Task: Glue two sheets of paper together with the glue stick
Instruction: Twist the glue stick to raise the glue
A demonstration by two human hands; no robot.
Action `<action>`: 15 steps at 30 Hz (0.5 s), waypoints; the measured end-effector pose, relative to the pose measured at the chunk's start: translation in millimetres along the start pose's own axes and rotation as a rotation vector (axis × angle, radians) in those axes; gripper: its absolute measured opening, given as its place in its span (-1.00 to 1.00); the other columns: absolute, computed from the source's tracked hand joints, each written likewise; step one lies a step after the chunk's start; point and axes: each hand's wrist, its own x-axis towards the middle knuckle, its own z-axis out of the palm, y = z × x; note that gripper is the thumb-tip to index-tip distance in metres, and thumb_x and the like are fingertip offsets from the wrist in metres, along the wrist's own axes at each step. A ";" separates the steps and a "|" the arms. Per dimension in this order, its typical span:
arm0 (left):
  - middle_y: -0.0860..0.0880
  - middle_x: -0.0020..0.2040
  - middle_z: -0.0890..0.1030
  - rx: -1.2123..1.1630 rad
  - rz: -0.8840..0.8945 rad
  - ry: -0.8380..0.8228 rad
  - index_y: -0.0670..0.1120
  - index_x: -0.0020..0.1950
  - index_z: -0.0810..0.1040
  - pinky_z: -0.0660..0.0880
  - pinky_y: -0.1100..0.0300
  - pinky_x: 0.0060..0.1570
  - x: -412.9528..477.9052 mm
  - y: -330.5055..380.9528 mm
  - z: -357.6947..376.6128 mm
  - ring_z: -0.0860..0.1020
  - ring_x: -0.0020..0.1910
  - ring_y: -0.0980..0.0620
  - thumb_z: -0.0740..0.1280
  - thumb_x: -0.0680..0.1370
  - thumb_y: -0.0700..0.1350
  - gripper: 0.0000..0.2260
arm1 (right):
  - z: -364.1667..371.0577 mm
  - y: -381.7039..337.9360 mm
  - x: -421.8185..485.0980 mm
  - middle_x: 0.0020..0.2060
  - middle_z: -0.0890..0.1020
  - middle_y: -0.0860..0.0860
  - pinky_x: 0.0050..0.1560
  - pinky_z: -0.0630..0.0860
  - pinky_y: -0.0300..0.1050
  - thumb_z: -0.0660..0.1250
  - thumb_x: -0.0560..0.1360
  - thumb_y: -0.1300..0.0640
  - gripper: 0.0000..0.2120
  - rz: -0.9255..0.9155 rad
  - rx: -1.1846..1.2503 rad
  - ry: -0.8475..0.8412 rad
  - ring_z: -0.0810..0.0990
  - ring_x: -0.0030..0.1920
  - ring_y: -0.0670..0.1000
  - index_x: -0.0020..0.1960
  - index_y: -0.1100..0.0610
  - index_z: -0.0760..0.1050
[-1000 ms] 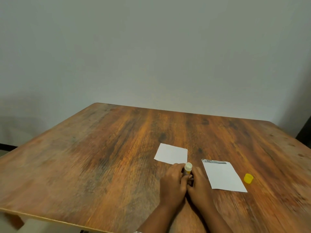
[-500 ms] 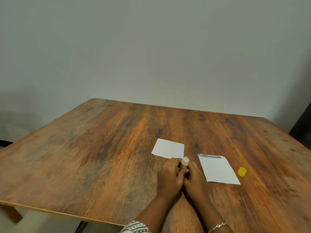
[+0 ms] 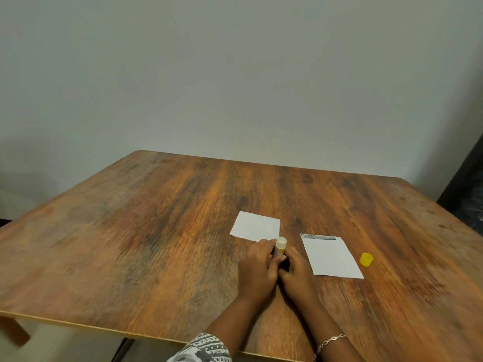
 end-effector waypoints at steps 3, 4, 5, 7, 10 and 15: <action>-0.03 -0.09 0.66 -0.007 -0.006 0.006 -0.11 0.04 0.58 0.26 0.54 -0.20 -0.5 -1.5 1.0 0.58 -0.16 0.07 0.34 0.46 -0.13 -0.82 | -1.6 0.6 -0.1 -0.02 0.60 -0.07 -0.15 0.43 -0.45 0.28 0.48 0.28 -0.74 0.014 0.009 -0.031 0.53 -0.11 -0.20 0.14 0.09 0.51; -0.03 -0.08 0.66 -0.012 -0.014 0.013 -0.10 0.04 0.59 0.26 0.53 -0.20 -0.4 -1.9 1.0 0.58 -0.15 0.07 0.34 0.45 -0.12 -0.81 | -1.0 0.5 0.1 -0.02 0.60 -0.09 -0.14 0.42 -0.44 0.28 0.49 0.25 -0.75 0.019 -0.010 -0.041 0.53 -0.12 -0.19 0.15 0.08 0.50; -0.02 -0.09 0.66 -0.020 -0.023 0.023 -0.10 0.04 0.59 0.27 0.53 -0.20 -0.3 -1.8 0.6 0.57 -0.16 0.08 0.33 0.45 -0.10 -0.80 | 0.3 0.5 0.3 -0.02 0.58 -0.10 -0.13 0.42 -0.42 0.28 0.50 0.21 -0.75 0.017 -0.033 -0.044 0.53 -0.11 -0.18 0.16 0.06 0.49; -0.02 -0.09 0.67 -0.042 -0.042 0.043 -0.10 0.03 0.60 0.28 0.52 -0.21 0.3 -1.7 -0.1 0.57 -0.16 0.10 0.34 0.43 -0.06 -0.78 | 2.9 0.9 1.0 0.00 0.57 -0.11 -0.10 0.45 -0.34 0.30 0.49 0.18 -0.73 0.000 -0.071 -0.034 0.53 -0.06 -0.14 0.17 0.03 0.46; -0.03 -0.09 0.67 -0.053 -0.045 0.044 -0.11 0.02 0.60 0.34 0.46 -0.21 0.1 -3.0 0.8 0.57 -0.16 0.09 0.35 0.43 -0.07 -0.78 | 2.2 1.4 0.9 -0.03 0.58 -0.08 -0.14 0.43 -0.39 0.31 0.47 0.22 -0.76 -0.014 -0.073 -0.017 0.53 -0.09 -0.15 0.13 0.06 0.49; -0.02 -0.10 0.65 -0.053 -0.054 0.035 -0.10 0.03 0.59 0.38 0.40 -0.21 -1.2 -6.8 4.4 0.56 -0.16 0.10 0.35 0.44 -0.06 -0.79 | -1.7 1.5 -0.5 -0.08 0.58 -0.09 -0.18 0.43 -0.43 0.27 0.48 0.31 -0.76 -0.014 -0.027 -0.040 0.55 -0.11 -0.16 0.09 0.09 0.52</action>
